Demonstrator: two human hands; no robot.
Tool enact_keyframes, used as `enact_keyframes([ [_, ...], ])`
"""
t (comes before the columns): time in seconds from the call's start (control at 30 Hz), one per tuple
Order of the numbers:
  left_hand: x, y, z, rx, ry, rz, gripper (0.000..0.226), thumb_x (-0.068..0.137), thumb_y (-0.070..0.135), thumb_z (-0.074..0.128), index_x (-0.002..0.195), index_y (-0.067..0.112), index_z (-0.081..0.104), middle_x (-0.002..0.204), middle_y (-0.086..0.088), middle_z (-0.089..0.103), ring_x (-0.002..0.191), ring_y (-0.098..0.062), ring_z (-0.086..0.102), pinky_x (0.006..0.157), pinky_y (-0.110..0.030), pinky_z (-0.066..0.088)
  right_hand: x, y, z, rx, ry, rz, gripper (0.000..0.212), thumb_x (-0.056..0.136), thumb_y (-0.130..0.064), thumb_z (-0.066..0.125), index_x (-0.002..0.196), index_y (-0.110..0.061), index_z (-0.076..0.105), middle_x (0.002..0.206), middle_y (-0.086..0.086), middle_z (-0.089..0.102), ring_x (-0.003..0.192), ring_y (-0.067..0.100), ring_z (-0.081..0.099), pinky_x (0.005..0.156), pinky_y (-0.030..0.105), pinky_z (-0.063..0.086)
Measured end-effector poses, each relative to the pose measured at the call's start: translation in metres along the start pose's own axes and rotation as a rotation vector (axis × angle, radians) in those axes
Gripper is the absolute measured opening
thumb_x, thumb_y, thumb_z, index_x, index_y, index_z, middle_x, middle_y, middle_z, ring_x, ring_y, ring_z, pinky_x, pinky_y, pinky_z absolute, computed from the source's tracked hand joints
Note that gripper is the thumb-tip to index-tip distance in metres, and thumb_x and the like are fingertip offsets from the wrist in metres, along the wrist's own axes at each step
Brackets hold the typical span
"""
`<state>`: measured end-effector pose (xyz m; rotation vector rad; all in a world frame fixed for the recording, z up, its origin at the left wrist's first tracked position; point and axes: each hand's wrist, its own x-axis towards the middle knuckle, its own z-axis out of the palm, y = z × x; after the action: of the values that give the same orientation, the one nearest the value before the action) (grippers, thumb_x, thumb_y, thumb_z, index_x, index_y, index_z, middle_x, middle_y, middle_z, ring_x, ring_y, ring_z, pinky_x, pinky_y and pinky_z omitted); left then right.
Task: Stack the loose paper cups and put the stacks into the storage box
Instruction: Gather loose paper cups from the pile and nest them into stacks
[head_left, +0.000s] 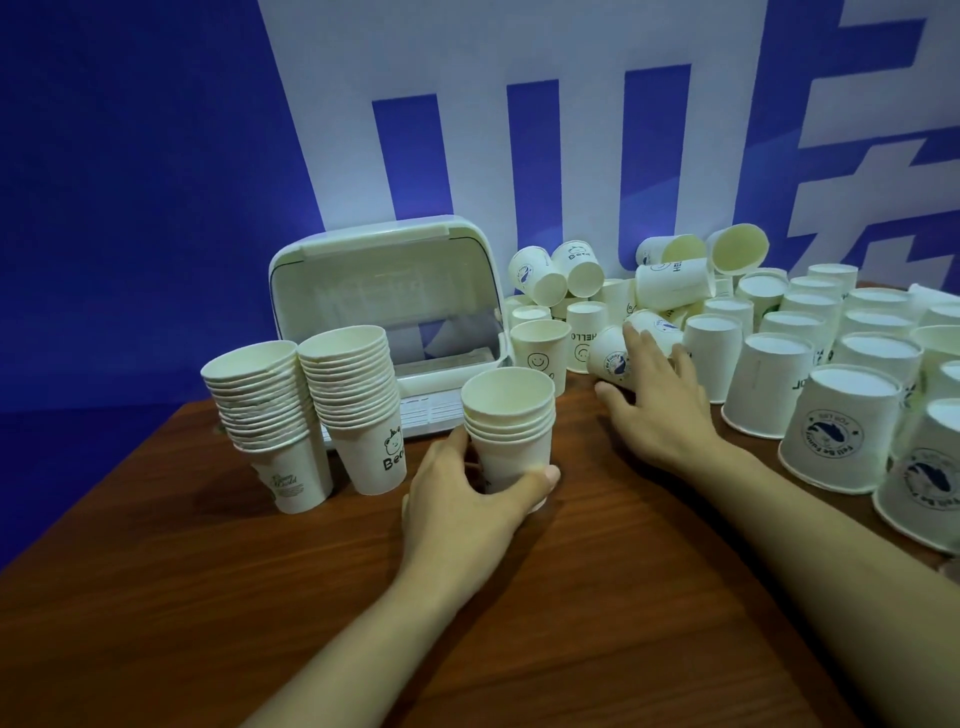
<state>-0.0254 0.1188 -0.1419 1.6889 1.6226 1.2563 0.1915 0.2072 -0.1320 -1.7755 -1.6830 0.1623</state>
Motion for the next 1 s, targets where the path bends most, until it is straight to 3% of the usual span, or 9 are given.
enact_keyframes([
  [0.07, 0.0, 0.0, 0.0, -0.001, 0.003, 0.002, 0.079, 0.055, 0.081, 0.073, 0.126, 0.046, 0.062, 0.119, 0.019, 0.067, 0.111, -0.008, 0.063, 0.102, -0.049, 0.053, 0.001, 0.001, 0.001, -0.077, 0.028, 0.01, 0.092, 0.093, -0.054, 0.058, 0.161, -0.027, 0.003, 0.165, 0.002, 0.024, 0.149, 0.036, 0.017, 0.115, 0.053, 0.025],
  [0.13, -0.001, 0.001, -0.001, -0.004, -0.001, 0.005, 0.079, 0.055, 0.081, 0.073, 0.126, 0.046, 0.062, 0.12, 0.019, 0.068, 0.111, -0.007, 0.064, 0.103, -0.049, 0.053, 0.001, -0.005, -0.003, -0.193, 0.148, 0.041, 0.099, 0.084, -0.063, 0.065, 0.159, -0.024, 0.013, 0.152, 0.01, 0.037, 0.136, 0.037, 0.031, 0.107, 0.05, 0.031],
  [0.23, -0.001, 0.001, -0.001, -0.003, 0.001, 0.0, 0.078, 0.056, 0.08, 0.073, 0.125, 0.047, 0.062, 0.119, 0.02, 0.068, 0.11, -0.006, 0.063, 0.102, -0.049, 0.053, 0.001, -0.006, -0.004, -0.3, 0.255, 0.068, 0.082, 0.075, -0.068, 0.071, 0.137, -0.019, 0.049, 0.13, 0.013, 0.044, 0.121, 0.034, 0.036, 0.097, 0.044, 0.032],
  [0.37, 0.0, 0.0, -0.001, -0.003, 0.002, 0.002, 0.072, 0.056, 0.079, 0.075, 0.121, 0.05, 0.062, 0.116, 0.02, 0.069, 0.108, -0.005, 0.064, 0.101, -0.048, 0.054, 0.0, -0.003, -0.009, -0.302, 0.152, 0.145, 0.062, 0.075, -0.052, 0.077, 0.122, -0.021, 0.052, 0.125, 0.012, 0.053, 0.117, 0.038, 0.044, 0.095, 0.045, 0.033],
  [0.5, -0.001, 0.0, 0.0, 0.002, -0.002, 0.008, 0.074, 0.058, 0.08, 0.075, 0.124, 0.05, 0.06, 0.118, 0.02, 0.069, 0.11, -0.006, 0.064, 0.101, -0.048, 0.054, -0.004, -0.022, -0.026, 0.139, 0.234, 0.053, 0.057, 0.078, -0.042, 0.072, 0.123, -0.019, 0.045, 0.101, 0.006, 0.064, 0.101, 0.034, 0.058, 0.086, 0.042, 0.045],
  [0.6, -0.002, 0.001, 0.0, 0.023, 0.001, 0.023, 0.077, 0.059, 0.081, 0.073, 0.128, 0.049, 0.059, 0.12, 0.021, 0.067, 0.112, -0.006, 0.062, 0.103, -0.049, 0.053, -0.01, -0.052, -0.043, 0.534, 0.286, 0.017, 0.05, 0.08, -0.045, 0.073, 0.118, -0.026, 0.048, 0.096, -0.009, 0.061, 0.097, 0.02, 0.058, 0.08, 0.025, 0.044],
  [0.7, -0.003, 0.002, -0.001, 0.031, -0.01, 0.024, 0.074, 0.059, 0.081, 0.071, 0.125, 0.05, 0.057, 0.12, 0.02, 0.067, 0.113, -0.007, 0.062, 0.102, -0.049, 0.053, -0.019, -0.073, -0.056, 0.453, 0.378, -0.113, 0.032, 0.084, -0.06, 0.067, 0.103, -0.036, 0.06, 0.092, -0.023, 0.058, 0.106, 0.013, 0.04, 0.09, 0.033, 0.035],
  [0.87, -0.002, 0.002, -0.001, 0.031, -0.022, 0.019, 0.083, 0.057, 0.083, 0.07, 0.13, 0.047, 0.057, 0.123, 0.019, 0.067, 0.114, -0.009, 0.062, 0.102, -0.048, 0.054, -0.038, -0.101, -0.057, 0.784, 0.199, -0.304, 0.03, 0.085, -0.045, 0.077, 0.103, -0.023, 0.069, 0.094, -0.01, 0.073, 0.085, -0.002, 0.068, 0.073, 0.017, 0.051],
  [1.0, -0.001, 0.002, 0.0, -0.006, -0.021, 0.009, 0.073, 0.059, 0.079, 0.073, 0.124, 0.05, 0.059, 0.116, 0.018, 0.07, 0.11, -0.009, 0.066, 0.099, -0.048, 0.055, -0.045, -0.106, -0.049, 0.831, 0.08, -0.324, 0.043, 0.078, -0.038, 0.084, 0.104, -0.015, 0.059, 0.091, -0.001, 0.077, 0.086, 0.009, 0.074, 0.077, 0.036, 0.061],
])
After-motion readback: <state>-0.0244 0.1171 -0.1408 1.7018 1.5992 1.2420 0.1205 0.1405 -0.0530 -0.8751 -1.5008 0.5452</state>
